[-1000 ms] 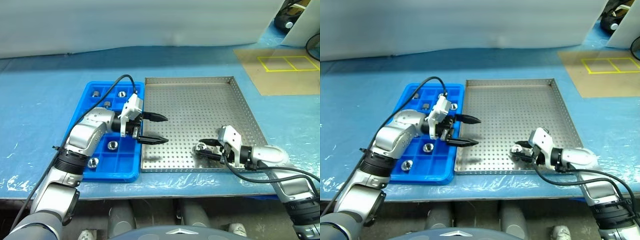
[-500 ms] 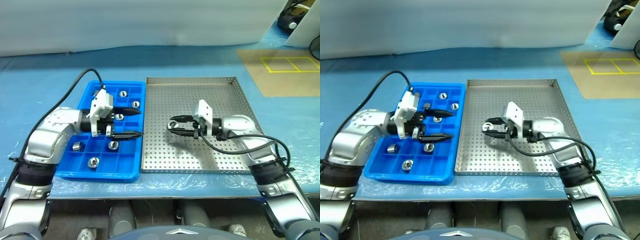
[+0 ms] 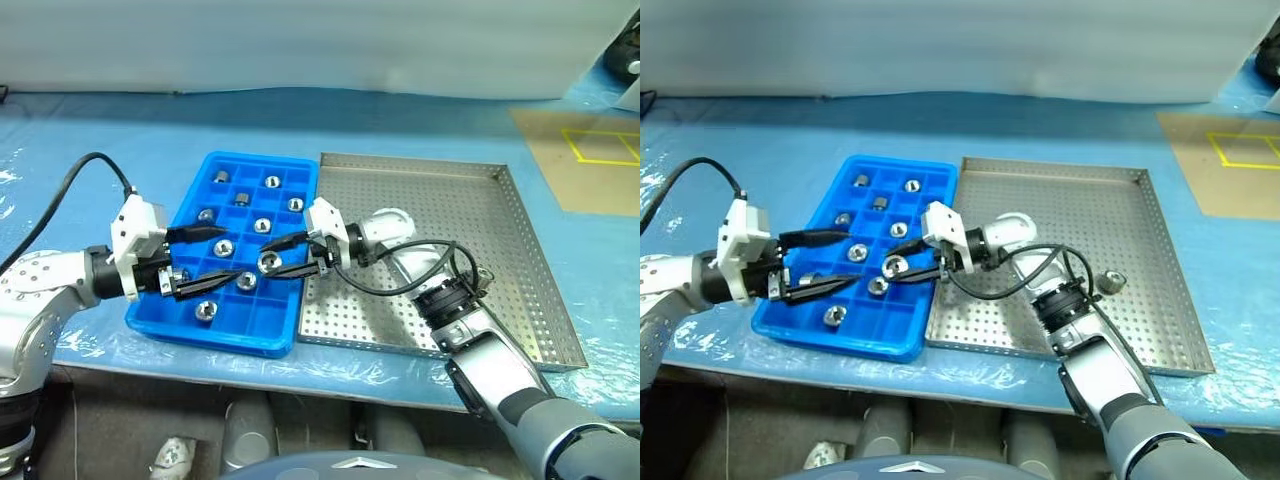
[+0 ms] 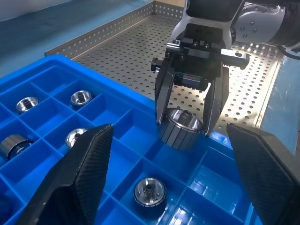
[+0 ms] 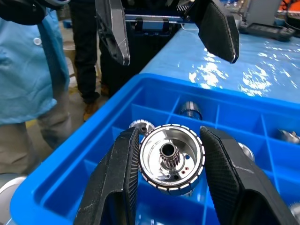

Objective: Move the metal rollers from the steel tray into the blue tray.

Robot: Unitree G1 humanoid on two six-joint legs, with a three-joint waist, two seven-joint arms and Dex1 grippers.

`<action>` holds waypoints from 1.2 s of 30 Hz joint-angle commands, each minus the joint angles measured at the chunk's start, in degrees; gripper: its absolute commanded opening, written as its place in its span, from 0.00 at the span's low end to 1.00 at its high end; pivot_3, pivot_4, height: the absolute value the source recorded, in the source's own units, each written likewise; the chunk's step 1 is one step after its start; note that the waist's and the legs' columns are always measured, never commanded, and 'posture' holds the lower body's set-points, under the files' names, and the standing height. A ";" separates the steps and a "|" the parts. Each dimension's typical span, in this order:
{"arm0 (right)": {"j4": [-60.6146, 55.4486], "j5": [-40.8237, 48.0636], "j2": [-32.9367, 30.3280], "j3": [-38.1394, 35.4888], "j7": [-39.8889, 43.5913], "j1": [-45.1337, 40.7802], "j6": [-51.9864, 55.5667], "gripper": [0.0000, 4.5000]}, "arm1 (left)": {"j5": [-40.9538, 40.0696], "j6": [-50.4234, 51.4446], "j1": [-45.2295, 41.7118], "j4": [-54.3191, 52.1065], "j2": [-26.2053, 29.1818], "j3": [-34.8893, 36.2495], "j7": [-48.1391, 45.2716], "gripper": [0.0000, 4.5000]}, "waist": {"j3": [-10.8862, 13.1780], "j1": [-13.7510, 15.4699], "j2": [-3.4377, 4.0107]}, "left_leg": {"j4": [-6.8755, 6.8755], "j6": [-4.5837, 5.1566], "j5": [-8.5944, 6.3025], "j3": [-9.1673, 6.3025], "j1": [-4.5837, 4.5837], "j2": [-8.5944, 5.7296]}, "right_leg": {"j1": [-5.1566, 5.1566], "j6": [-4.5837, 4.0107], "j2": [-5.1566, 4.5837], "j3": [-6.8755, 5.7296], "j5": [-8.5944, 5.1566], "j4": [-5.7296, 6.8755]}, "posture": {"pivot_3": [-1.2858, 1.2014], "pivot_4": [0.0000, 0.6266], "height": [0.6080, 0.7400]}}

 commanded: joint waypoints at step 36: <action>30.35 -10.67 0.31 -6.62 -6.85 -8.83 -22.36 0.94 | -4.10 0.95 -1.50 -3.10 0.99 -0.80 3.91 0.91 | 0.00 1.10 0.00 | 0.34 -0.13 0.07 -0.06 -0.07 0.09 | -0.16 -0.12 0.04 0.02 -0.08 0.56 | 0.64 0.24 1.00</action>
